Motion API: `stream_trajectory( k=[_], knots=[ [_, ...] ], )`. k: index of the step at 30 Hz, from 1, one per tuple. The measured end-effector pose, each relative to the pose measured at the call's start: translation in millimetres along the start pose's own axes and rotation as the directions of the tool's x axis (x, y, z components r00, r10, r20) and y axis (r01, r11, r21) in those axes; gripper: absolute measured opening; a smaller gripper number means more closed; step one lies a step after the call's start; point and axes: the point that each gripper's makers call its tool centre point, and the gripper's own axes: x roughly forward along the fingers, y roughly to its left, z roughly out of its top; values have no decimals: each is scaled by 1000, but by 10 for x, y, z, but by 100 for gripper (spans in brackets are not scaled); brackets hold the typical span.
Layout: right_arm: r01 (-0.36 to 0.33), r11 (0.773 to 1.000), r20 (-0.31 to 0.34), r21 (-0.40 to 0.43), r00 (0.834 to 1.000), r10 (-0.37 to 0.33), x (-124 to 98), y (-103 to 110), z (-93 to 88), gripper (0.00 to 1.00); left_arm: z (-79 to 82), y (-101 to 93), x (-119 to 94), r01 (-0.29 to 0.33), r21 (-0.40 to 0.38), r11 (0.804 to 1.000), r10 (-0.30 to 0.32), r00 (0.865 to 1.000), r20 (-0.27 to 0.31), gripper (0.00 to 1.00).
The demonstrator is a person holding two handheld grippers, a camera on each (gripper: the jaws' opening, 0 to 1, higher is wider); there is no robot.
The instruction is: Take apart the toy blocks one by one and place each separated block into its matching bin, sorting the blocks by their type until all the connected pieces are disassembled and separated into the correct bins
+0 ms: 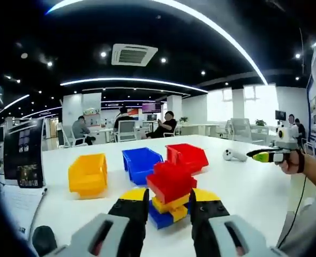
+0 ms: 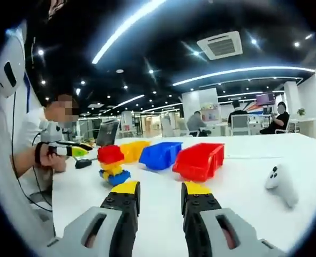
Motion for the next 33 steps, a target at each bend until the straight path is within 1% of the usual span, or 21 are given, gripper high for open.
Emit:
stream_trajectory(
  k=[4,6,8,9,11,13,14,15,16,18,19,20,21,22,24,25,28,29,31,32,33],
  knots=[
    [-27,1000,-18,-5,999,27,61,49,-38,32,4,32,-6,-6,-1,1000,6,1000,0,33],
    [-120,992,-79,28,989,121,164,206,-156,32,15,44,-24,-7,3,1000,7,1000,3,33],
    [-196,981,-118,5,974,195,293,335,-208,32,45,36,-36,2,6,1000,-2,1000,12,33],
    [-234,972,-144,-8,962,230,367,402,-236,32,66,26,-35,12,9,1000,-12,1000,18,33],
    [-332,943,-195,-16,926,322,534,576,-290,33,105,-1,-10,42,38,998,-43,999,14,33],
    [-398,917,-212,-35,899,382,708,704,-284,36,126,-37,21,79,84,993,-78,997,-8,33],
    [-439,897,-219,-38,880,421,810,789,-279,40,153,-49,41,95,97,991,-94,995,-14,33],
    [-495,869,-224,-21,849,479,943,909,-269,46,195,-41,63,103,95,990,-102,995,-11,33],
    [-525,851,-230,2,828,511,1040,985,-263,55,235,-36,88,117,84,990,-117,993,-6,35],
    [-573,820,-229,9,797,559,1224,1112,-241,61,283,-25,137,146,57,988,-145,989,-13,37],
    [-586,810,-248,-7,786,566,1308,1152,-255,60,303,-13,171,153,69,986,-152,988,-17,37],
    [-594,804,-256,-29,782,568,1360,1172,-257,60,302,-9,188,157,84,984,-155,988,-23,38],
    [-600,796,-254,-79,784,566,1489,1202,-240,61,273,12,221,159,108,981,-154,987,-52,41],
    [-600,795,-254,-96,787,563,1545,1209,-236,62,228,19,248,170,127,977,-160,983,-85,46],
    [-609,782,-259,-129,782,567,1691,1248,-233,63,132,12,301,209,136,968,-187,970,-157,55],
    [-631,763,-248,-141,768,590,1761,1306,-210,64,106,-2,331,238,135,962,-213,961,-178,59],
    [-666,730,-219,-151,743,632,1894,1421,-173,64,96,-48,396,327,137,935,-294,931,-215,61],
    [-682,713,-211,-161,730,650,1921,1472,-173,64,96,-51,406,346,149,926,-308,924,-226,61],
    [-705,689,-207,-168,709,675,1958,1559,-202,61,82,-37,436,382,215,899,-319,906,-279,60],
    [-713,680,-201,-173,701,684,1966,1601,-220,59,75,-34,439,388,224,894,-319,902,-292,61],
    [-721,670,-196,-177,693,694,1973,1642,-238,57,32,-19,460,426,270,863,-319,876,-362,61]
  ],
)
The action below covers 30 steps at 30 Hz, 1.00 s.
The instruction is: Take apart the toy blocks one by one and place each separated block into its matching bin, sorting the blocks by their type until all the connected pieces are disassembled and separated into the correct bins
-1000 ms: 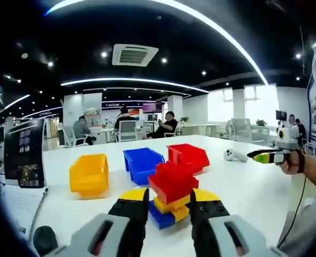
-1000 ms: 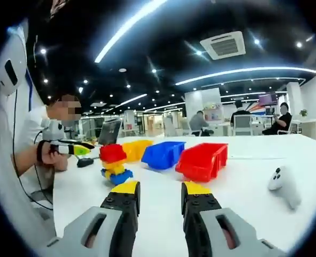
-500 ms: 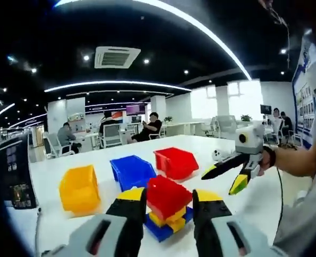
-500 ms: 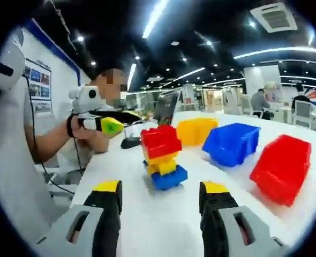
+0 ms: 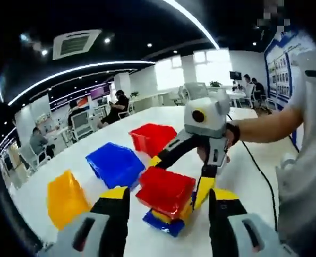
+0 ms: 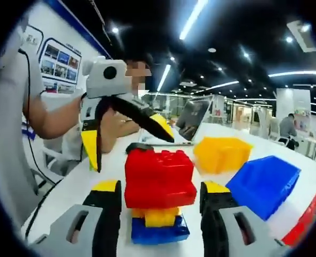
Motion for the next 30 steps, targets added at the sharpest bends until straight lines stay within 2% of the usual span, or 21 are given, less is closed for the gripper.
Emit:
stream_trajectory(
  k=[2,6,8,10,12,14,16,18,19,21,22,24,27,30],
  knots=[
    [0,1000,26,-6,1000,0,46,9,9,55,38,36,44,20,41,999,-20,1000,-2,63],
    [4,1000,93,6,996,-5,97,27,60,54,115,94,124,71,41,997,-72,997,26,62],
    [-9,1000,109,1,994,9,94,76,77,53,83,93,170,104,57,993,-104,995,-2,62],
    [-14,1000,112,-16,994,15,70,107,93,53,103,64,205,149,76,986,-149,989,-5,61],
    [-26,1000,105,-17,994,27,30,141,90,53,114,-32,220,214,82,973,-214,977,-8,59],
    [-32,999,94,-21,995,34,-24,179,79,53,85,-131,219,284,67,957,-282,959,-35,57],
    [-36,999,82,-32,996,38,-86,208,66,53,73,-171,220,313,93,945,-310,950,-45,57],
    [-47,998,66,-46,997,50,-168,253,48,53,47,-221,249,339,89,937,-334,940,-62,58],
    [-57,997,59,-56,996,60,-203,285,37,53,41,-264,272,360,77,930,-355,932,-67,58],
    [-63,995,41,-74,997,67,-264,329,22,53,71,-421,317,423,60,904,-420,906,-61,56],
    [-62,996,32,-67,997,64,-285,328,18,53,113,-416,340,412,83,907,-410,911,-48,54],
    [-59,996,23,-64,998,60,-322,247,-25,53,130,-476,351,419,80,904,-416,908,-52,49],
    [-54,996,19,-65,998,56,-348,264,-32,53,135,-509,357,420,94,903,-417,908,-43,49],
    [-51,997,14,-64,999,52,-363,255,-38,53,153,-525,352,402,108,909,-403,915,-9,49]
  ],
)
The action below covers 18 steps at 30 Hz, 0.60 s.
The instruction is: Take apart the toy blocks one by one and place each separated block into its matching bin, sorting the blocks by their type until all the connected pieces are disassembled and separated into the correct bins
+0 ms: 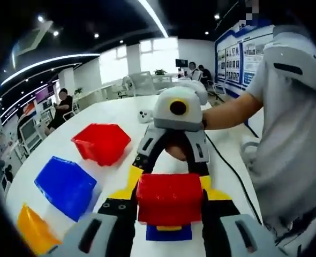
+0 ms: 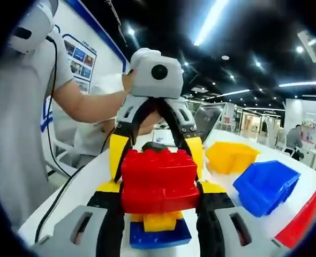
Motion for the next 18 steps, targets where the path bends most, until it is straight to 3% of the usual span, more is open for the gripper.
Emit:
stream_trajectory(
  k=[5,10,18],
  knots=[
    [-6,1000,8,27,1000,6,-22,17,-4,53,54,-33,-8,-11,-3,1000,11,998,56,49],
    [-8,999,-6,43,1000,8,-42,12,-16,52,78,-20,2,-17,-18,1000,18,997,71,48],
    [-2,1000,-36,26,999,3,-56,33,-37,52,73,-15,7,-54,61,997,49,995,93,46]
  ],
)
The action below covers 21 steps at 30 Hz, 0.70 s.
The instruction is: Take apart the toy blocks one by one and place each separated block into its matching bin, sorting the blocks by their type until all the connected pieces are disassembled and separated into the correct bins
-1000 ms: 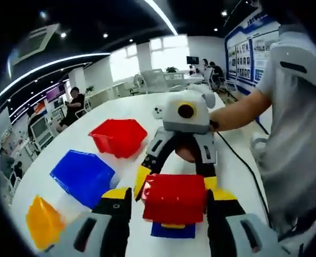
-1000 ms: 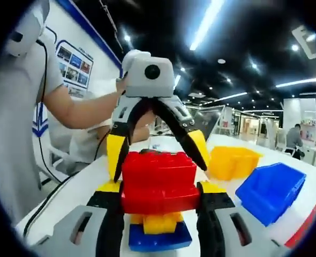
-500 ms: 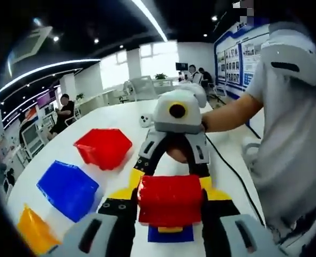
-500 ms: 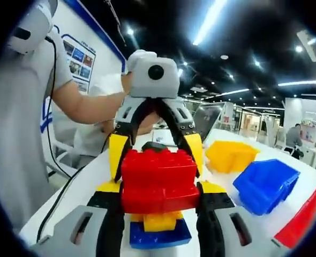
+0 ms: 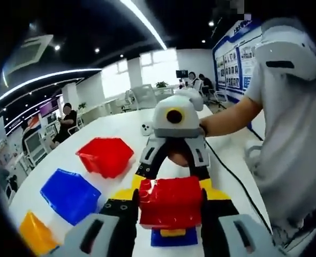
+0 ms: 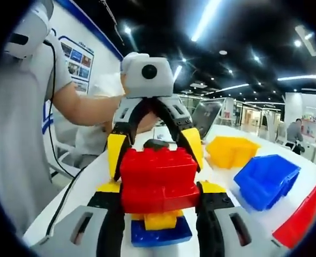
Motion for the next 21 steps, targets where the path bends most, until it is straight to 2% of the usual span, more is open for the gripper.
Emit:
stream_trajectory(
  k=[21],
  knots=[
    [-22,999,-58,42,998,24,27,56,-15,51,44,16,-17,-48,66,997,44,997,71,44]
  ],
)
